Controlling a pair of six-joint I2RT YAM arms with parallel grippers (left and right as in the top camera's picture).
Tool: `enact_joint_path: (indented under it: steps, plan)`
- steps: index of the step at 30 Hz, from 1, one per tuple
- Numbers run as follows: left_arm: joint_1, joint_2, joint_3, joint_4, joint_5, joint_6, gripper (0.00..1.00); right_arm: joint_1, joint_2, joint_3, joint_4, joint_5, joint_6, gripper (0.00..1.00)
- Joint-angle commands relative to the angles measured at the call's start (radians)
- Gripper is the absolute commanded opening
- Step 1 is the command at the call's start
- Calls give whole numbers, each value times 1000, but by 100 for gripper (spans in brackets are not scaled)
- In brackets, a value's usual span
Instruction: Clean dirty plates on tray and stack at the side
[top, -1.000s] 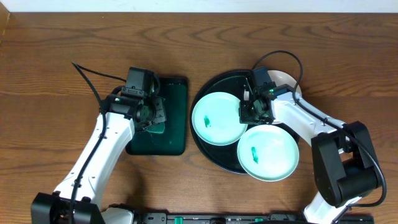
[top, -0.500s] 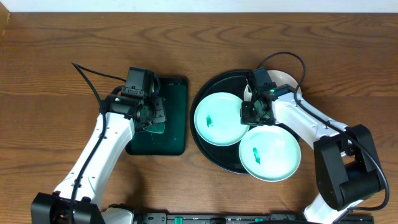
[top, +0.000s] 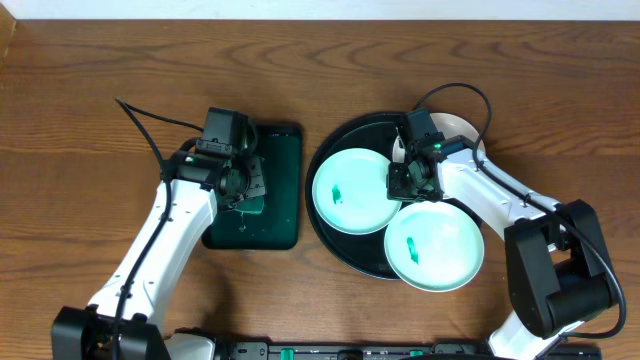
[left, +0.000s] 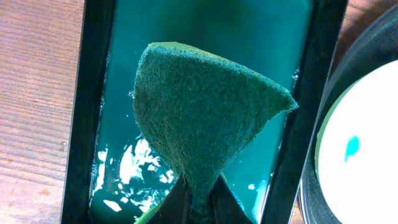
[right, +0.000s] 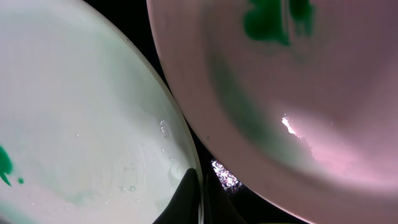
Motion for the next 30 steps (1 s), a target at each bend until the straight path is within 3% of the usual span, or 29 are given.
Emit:
enact_joint_path:
  steps: [1,30]
  plan:
    - [1,31,12,8,-20,6,7,2,-23,-9,-3,39,13,1]
    - [1,84,12,35,-28,6,7,14,-23,-10,6,39,10,1]
